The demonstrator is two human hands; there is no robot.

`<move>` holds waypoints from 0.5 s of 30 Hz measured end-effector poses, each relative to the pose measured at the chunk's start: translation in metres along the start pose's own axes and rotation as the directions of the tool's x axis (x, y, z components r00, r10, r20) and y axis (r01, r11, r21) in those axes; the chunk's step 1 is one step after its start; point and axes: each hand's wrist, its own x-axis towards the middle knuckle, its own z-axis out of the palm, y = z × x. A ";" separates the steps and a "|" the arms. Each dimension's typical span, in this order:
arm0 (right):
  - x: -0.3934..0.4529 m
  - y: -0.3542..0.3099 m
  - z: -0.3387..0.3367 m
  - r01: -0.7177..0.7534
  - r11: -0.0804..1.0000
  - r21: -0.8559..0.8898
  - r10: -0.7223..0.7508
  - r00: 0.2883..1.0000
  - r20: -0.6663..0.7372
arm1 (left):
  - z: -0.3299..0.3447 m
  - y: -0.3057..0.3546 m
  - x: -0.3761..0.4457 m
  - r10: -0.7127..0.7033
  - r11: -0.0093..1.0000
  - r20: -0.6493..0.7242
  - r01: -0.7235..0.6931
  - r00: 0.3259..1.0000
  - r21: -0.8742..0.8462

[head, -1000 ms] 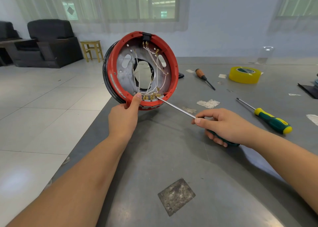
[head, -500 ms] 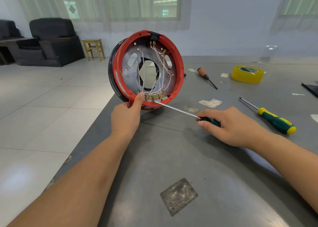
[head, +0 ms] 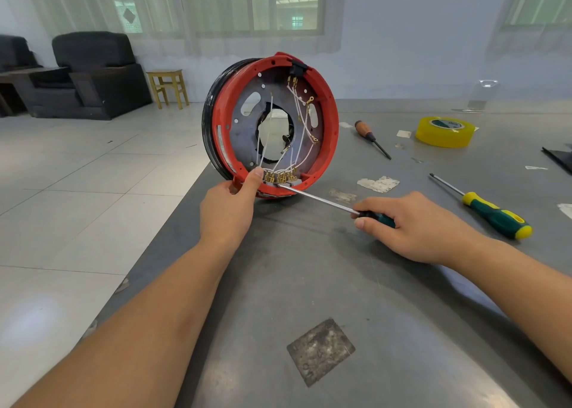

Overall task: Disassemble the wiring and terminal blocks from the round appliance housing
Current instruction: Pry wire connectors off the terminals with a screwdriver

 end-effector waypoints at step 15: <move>0.002 -0.010 -0.017 -0.075 0.993 0.095 0.065 0.993 0.102 | 0.004 -0.001 0.001 0.038 0.999 0.005 -0.038 0.999 0.020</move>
